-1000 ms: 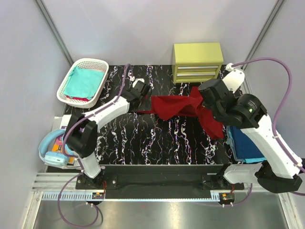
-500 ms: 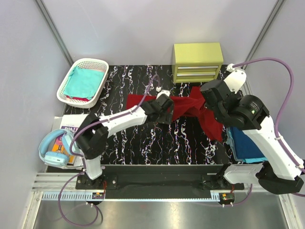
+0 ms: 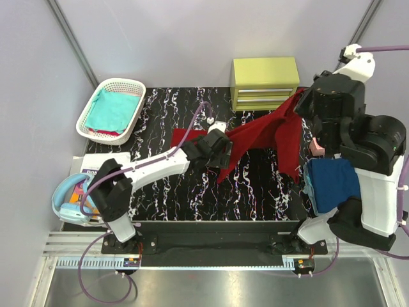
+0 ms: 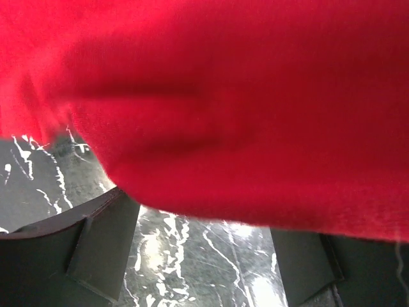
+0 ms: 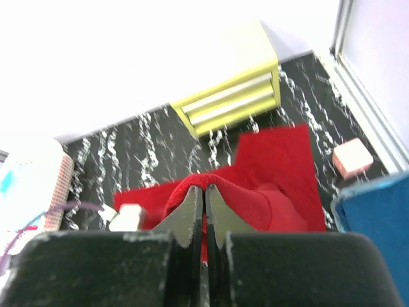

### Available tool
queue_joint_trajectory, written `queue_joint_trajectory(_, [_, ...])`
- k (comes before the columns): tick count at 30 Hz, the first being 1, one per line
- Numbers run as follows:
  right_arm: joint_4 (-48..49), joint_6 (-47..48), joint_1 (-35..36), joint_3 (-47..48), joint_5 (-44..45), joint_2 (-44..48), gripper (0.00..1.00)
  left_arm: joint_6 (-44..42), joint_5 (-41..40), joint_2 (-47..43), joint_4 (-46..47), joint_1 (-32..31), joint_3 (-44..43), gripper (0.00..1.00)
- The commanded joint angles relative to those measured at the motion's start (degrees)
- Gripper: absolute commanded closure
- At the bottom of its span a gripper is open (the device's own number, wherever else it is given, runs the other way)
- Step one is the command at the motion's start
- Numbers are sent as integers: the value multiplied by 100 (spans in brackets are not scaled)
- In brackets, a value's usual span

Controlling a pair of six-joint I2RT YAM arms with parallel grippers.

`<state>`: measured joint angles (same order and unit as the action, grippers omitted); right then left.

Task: Fold and stack the t-shirts
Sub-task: Flatten out the tshirt

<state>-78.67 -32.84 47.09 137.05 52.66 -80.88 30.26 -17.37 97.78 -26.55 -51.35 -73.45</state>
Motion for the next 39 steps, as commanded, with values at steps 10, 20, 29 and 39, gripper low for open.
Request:
queue_joint_trajectory(10, [247,1237,19,1236,7,-86,100,155,-548,-1015,273,-585,569,18])
queue_joint_trajectory(20, [274,1016,20,481,-151,55,100,-90,-961,-762,229,-2009,156,16])
queue_joint_trajectory(29, [274,858,19,-117,-292,125,100,-679,-909,276,211,-3038,-986,15])
queue_joint_trajectory(39, [423,683,28,-838,-669,-15,100,-1101,-760,918,194,-3074,-2146,14])
